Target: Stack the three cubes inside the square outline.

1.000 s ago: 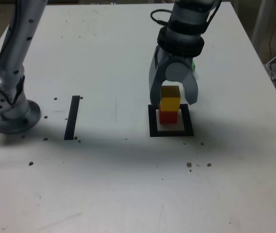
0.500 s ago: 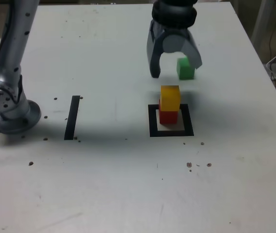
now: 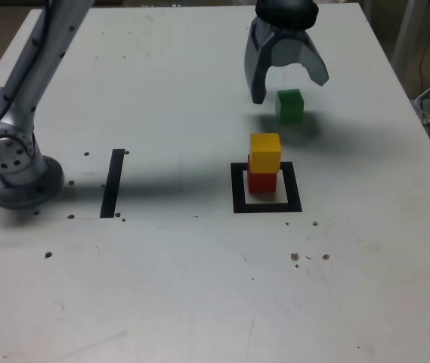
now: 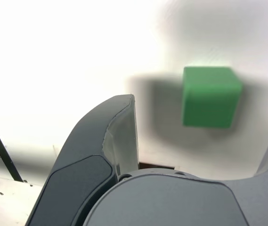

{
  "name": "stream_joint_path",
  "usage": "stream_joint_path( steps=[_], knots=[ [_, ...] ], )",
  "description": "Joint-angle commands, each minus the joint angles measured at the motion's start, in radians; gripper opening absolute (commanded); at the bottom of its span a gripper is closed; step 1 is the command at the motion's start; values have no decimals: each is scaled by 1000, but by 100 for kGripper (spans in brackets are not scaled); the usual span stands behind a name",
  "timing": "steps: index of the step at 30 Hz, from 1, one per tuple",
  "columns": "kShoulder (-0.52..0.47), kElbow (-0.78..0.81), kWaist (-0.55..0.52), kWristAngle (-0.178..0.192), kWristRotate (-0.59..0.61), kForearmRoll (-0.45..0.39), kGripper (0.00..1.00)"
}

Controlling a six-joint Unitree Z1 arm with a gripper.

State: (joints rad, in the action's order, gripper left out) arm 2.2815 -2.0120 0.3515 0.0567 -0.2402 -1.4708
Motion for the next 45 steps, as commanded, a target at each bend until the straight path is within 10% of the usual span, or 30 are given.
stream_joint_path(
  steps=[1,13,34,45],
  knots=[
    [32,-38,8,-1,-9,-20,97],
    [144,-184,31,-15,-28,-122,83],
    [181,-210,22,-28,-40,-128,30],
    [178,-212,19,-31,-45,-133,29]
  ],
)
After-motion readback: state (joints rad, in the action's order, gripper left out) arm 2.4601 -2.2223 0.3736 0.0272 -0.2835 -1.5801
